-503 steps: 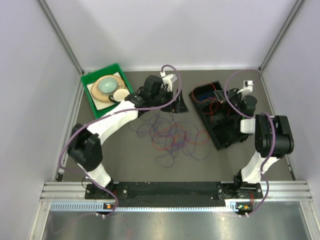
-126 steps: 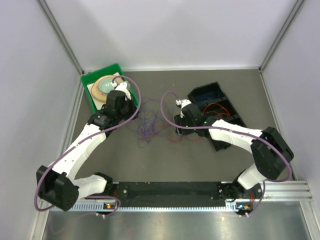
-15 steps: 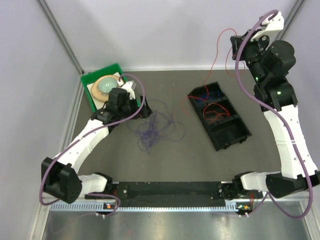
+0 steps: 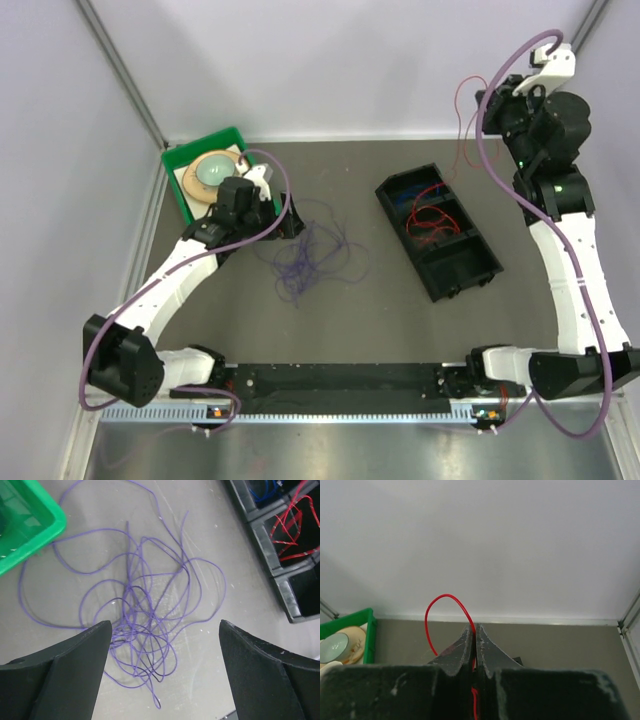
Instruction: Untangle the cables
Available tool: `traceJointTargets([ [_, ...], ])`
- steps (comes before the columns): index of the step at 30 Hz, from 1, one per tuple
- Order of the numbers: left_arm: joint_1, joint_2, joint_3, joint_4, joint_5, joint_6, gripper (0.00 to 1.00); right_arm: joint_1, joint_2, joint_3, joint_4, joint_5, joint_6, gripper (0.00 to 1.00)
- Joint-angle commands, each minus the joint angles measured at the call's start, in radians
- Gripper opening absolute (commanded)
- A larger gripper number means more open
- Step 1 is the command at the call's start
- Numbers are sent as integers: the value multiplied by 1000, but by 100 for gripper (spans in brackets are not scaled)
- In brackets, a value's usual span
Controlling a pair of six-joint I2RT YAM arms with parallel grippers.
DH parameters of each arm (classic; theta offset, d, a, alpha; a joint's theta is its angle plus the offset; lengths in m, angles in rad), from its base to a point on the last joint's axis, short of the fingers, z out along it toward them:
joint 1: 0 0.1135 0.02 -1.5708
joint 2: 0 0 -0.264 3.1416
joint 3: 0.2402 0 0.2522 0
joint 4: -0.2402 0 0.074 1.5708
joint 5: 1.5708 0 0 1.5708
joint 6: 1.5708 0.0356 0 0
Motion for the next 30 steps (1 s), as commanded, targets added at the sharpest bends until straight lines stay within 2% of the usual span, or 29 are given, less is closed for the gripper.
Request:
traceJointTargets([
  [1,0,-20,-9,66,131,-8,93,-42,-39,-10,64,-31,28,0],
  [3,-25,3,-31,145,188,-87,93,-47,-41,-24,67,-26,13,0],
  [4,-50,20,-22,233,208,-109,92,-45,-41,-28,64,-25,8,0],
  [5,-81,69,3,248,188,-126,92,-45,-44,-46,64,-23,-1,0],
  [6,-146,103,35,252,161,-126,92,-45,-47,-59,65,-20,-4,0],
  [9,-243,277,197,274,131,-124,90,-47,-76,-125,84,-20,1,0],
  [10,-257,325,280,281,147,-127,90,-48,-81,-137,81,-22,2,0],
  [11,-269,412,317,303,171,-147,89,-48,-91,-161,79,-20,7,0],
  [13,-288,492,403,346,208,-175,89,-48,-102,-188,77,-14,11,0],
  [18,-322,698,529,453,289,-268,87,-56,-156,-271,81,-10,30,0],
  [24,-355,819,633,456,259,-275,84,-76,-134,-292,71,-60,50,0],
  [28,-375,876,696,429,128,-238,81,-93,-147,-318,90,-88,74,0],
  [30,-392,901,737,352,60,-186,79,-100,-150,-320,85,-98,79,0],
])
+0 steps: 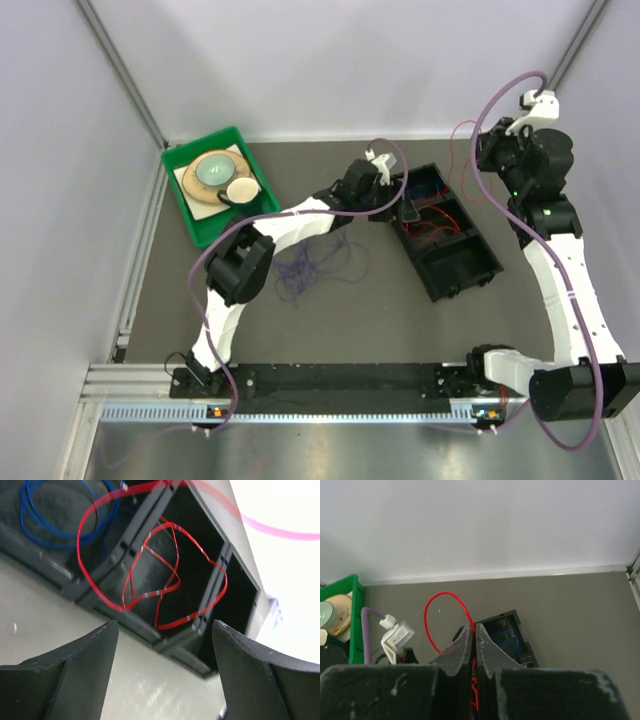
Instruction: Untangle the cables
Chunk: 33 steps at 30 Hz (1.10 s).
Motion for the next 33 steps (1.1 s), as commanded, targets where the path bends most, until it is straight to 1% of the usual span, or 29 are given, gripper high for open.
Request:
traceJointTargets([
  [1,-31,55,142,-46,-203,99,79,-23,-32,-5,35,-44,30,0],
  [5,-62,87,182,-105,-328,134,77,-31,-48,-4,23,-41,22,0],
  [6,-62,87,179,-102,-331,128,77,-35,-52,-5,18,-41,22,0],
  [10,-62,59,110,-45,-290,97,77,-46,-91,5,16,-45,30,0],
  [16,-56,58,98,-21,-251,63,78,-46,-120,90,10,-71,50,0],
  [22,-51,61,93,-1,-222,43,78,-46,-138,122,-20,-62,36,0],
  [30,-51,107,136,1,-159,19,70,-46,-151,79,-31,-30,14,0],
  [33,-52,115,140,1,-152,14,69,-46,-138,62,-19,-30,7,0],
])
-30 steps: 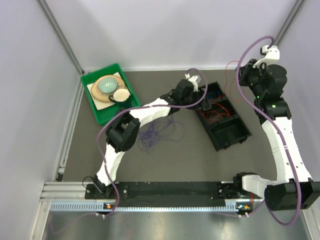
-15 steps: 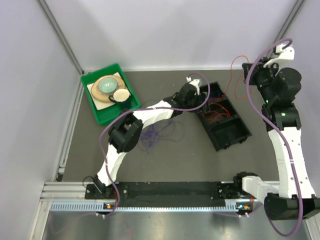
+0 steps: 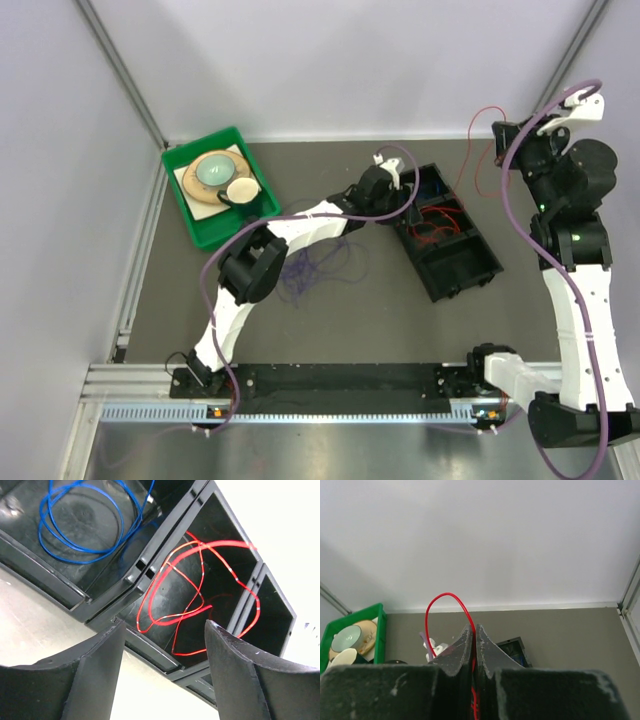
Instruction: Untangle the cables
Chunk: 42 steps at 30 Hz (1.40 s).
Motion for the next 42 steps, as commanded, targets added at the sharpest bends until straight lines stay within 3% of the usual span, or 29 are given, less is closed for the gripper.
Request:
traceJointTargets([
  [1,2,22,36,44,37,-17,69,-14,3,-19,25,7,-20,0],
  [24,42,-163,-167,103,20,-15,69,-11,225,-241,204,-119,47,0],
  [28,48,-197,-207,110,14,-14,70,-12,271,-307,325,-151,70,0],
  [42,51,-203,-211,71,80,18,69,-64,363,-441,425,-160,89,0],
])
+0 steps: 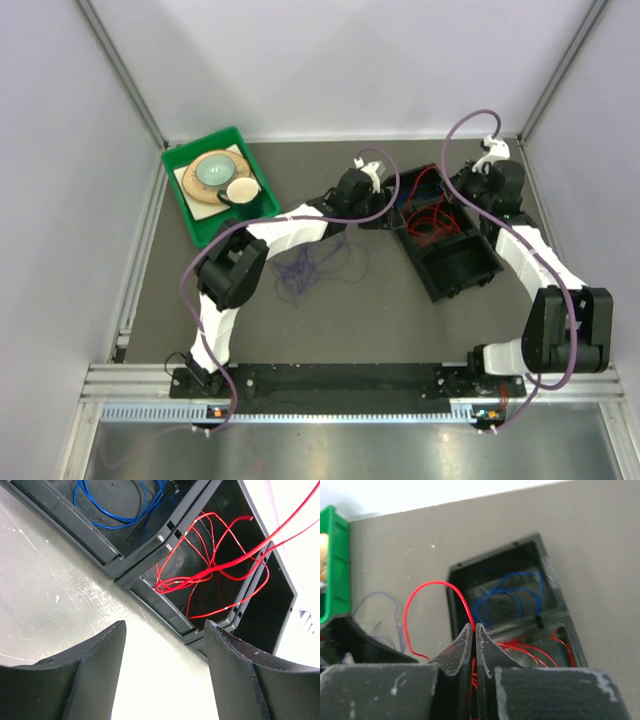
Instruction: Untangle the cables
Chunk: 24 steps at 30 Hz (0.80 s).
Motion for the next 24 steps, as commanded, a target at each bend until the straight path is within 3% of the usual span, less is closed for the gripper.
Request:
traceJointTargets([
  [1,1,-47,12,23,36,29,69,-61,-1,-20,47,23,24,0],
  [11,1,-18,39,25,52,7,69,-62,59,61,-186,178,-74,0],
  [24,-1,7,75,-23,50,6,70,-64,169,128,-374,213,-62,0],
])
